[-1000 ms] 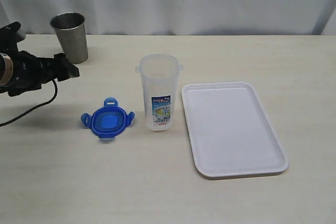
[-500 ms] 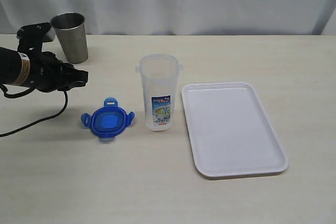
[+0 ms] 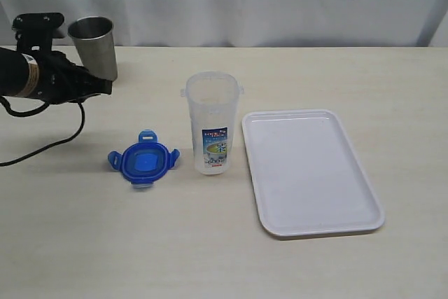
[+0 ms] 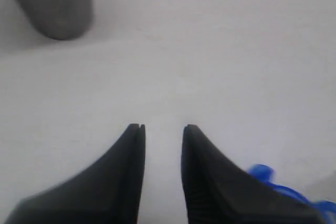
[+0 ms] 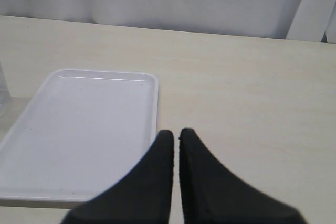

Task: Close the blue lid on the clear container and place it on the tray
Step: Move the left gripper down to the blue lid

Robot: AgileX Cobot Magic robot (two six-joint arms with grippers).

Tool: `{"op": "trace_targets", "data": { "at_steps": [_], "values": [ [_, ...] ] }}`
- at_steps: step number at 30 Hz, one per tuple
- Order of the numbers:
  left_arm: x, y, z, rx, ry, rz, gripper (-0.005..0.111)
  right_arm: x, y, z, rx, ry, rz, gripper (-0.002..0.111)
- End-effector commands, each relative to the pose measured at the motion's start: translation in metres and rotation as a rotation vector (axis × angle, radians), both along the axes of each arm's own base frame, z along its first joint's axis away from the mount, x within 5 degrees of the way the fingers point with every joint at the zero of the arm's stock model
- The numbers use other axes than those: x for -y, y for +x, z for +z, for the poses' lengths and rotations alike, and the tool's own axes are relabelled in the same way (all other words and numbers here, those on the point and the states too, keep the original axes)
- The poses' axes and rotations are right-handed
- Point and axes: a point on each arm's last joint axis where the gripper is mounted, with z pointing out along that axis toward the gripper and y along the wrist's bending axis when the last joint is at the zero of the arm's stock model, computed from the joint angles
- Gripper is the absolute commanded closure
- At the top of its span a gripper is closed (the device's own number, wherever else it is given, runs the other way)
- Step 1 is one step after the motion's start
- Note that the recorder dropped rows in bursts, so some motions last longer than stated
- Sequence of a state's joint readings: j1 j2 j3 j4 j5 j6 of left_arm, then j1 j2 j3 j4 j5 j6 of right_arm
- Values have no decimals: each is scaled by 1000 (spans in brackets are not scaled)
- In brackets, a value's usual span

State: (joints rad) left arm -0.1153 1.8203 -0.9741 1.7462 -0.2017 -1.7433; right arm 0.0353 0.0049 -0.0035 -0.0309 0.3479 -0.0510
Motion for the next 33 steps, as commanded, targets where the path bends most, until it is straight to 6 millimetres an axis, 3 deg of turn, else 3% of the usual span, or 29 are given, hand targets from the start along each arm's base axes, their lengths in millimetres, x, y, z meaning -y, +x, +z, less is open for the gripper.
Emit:
{"op": "trace_targets", "data": {
  "at_steps": [1,6,10,12,17,21,27,33],
  "values": [
    [-20,7,8,97,220,156,77,0,0,-1,4,-2,4,104],
    [-41,10,15,121,452,273,77,0,0,-1,4,-2,4,104],
    [-55,15,24,-85,629,314,77,0,0,-1,4,-2,4,104],
    [-51,17,26,-190,560,270,77,0,0,-1,4,-2,4,104],
    [-29,10,16,-325,182,122,76,0,0,-1,4,-2,4,104],
    [-4,-9,-3,-381,-32,-1,64,0,0,-1,4,-2,4,104],
    [22,-31,-23,-422,-93,-82,61,0,0,-1,4,-2,4,104],
    [41,-34,-28,-386,-64,-100,61,0,0,-1,4,-2,4,104]
  ]
}}
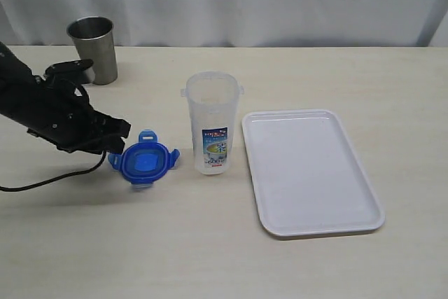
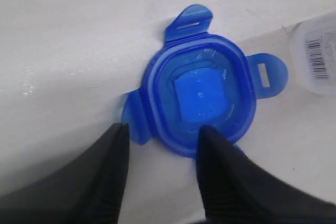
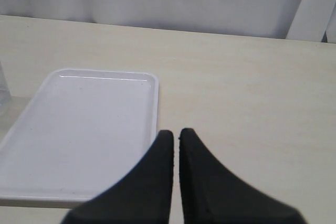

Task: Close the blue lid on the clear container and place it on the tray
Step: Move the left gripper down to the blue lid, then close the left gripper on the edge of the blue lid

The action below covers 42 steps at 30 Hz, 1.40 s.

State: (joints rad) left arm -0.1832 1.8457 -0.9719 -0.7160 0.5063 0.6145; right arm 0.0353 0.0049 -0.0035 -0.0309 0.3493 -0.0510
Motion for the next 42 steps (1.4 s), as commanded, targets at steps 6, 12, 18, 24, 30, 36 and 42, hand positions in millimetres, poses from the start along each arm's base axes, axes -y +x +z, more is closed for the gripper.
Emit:
{"op": "trace_targets", "data": {
  "at_steps": [6,12,18,24,30,36,42],
  "values": [
    [14,2,-23,-8,24,0,61,0,0,-1,6,-2,4,104],
    [12,4,-27,8,53,-9,61,0,0,-1,6,-2,4,104],
    [-7,6,-28,-34,48,51,61,0,0,-1,6,-2,4,104],
    [1,5,-27,-30,20,38,61,0,0,-1,6,-2,4,104],
    [7,5,-34,-38,18,42,61,0,0,-1,6,-2,4,104],
    [7,5,-35,-42,13,52,61,0,0,-1,6,-2,4,104],
    [-3,5,-35,-73,-1,70,61,0,0,-1,6,-2,4,104]
  ]
}}
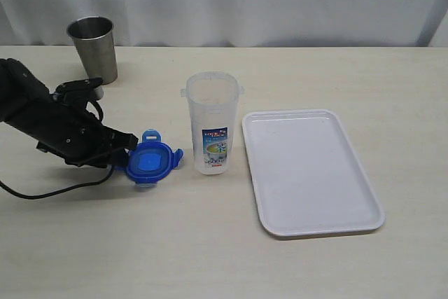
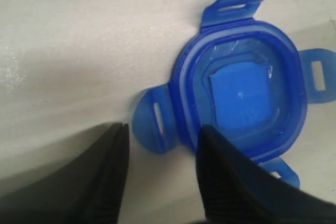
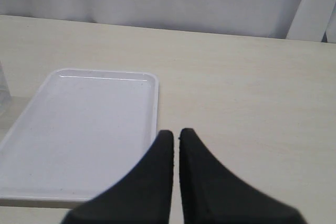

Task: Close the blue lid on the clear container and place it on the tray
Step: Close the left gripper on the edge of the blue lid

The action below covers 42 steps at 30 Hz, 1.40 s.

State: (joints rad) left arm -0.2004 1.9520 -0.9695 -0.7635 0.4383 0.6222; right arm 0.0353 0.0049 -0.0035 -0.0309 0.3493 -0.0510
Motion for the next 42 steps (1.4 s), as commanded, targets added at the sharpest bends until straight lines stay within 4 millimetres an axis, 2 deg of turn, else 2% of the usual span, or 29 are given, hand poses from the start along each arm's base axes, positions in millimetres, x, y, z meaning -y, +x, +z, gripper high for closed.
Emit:
{"op": "trace_targets", "data": {
  "at_steps": [1,5,9,18,24,30,32,37,42],
  "values": [
    [-8,1,0,-14,-14,31,61,0,0,-1,6,-2,4,104],
    [-7,2,-7,-28,-21,48,61,0,0,-1,6,-2,4,104],
    [-7,0,-28,-81,-7,44,61,0,0,-1,6,-2,4,104],
    [-7,2,-27,-74,-17,50,63,0,0,-1,6,-2,4,104],
    [-6,2,-27,-73,-23,59,88,0,0,-1,6,-2,4,104],
    [-6,2,-27,-67,-17,37,105,0,0,-1,6,-2,4,104],
    [-6,1,-27,-63,-13,15,107,0,0,-1,6,-2,4,104],
    [-7,2,-13,-17,4,-25,107,0,0,-1,6,-2,4,104],
    [-10,6,23,120,22,-29,107,0,0,-1,6,-2,4,104]
  ]
}}
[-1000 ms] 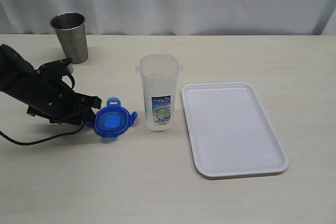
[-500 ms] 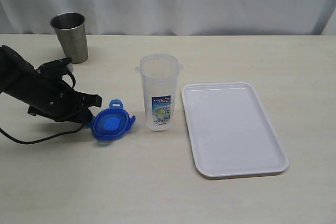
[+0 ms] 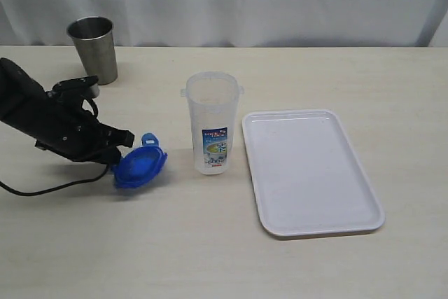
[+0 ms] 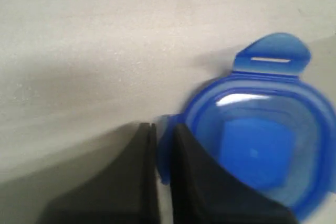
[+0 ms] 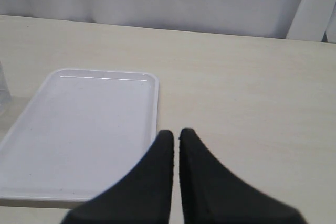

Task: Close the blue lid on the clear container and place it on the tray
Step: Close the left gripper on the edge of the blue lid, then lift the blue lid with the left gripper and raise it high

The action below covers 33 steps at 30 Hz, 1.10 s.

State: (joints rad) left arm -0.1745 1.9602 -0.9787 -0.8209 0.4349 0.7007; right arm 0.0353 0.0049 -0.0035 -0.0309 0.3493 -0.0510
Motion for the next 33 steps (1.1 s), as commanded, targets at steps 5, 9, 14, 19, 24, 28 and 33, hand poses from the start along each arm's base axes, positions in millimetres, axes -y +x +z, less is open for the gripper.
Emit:
{"op": "trace_targets", "data": {
  "at_steps": [5,9,14,19,24,28,33],
  "values": [
    [-7,1,61,259,70,-39,107,0,0,-1,6,-2,4,104],
    [-10,-1,93,391,88,-40,107,0,0,-1,6,-2,4,104],
    [-13,-8,129,545,135,-96,107,0,0,-1,6,-2,4,104],
    [-17,-15,157,698,217,-163,107,0,0,-1,6,-2,4,104],
    [-18,-15,176,777,239,-165,107,0,0,-1,6,-2,4,104],
    [1,-14,189,839,245,-255,107,0,0,-1,6,-2,4,104],
    [37,-19,209,968,277,-416,107,0,0,-1,6,-2,4,104]
  ]
}}
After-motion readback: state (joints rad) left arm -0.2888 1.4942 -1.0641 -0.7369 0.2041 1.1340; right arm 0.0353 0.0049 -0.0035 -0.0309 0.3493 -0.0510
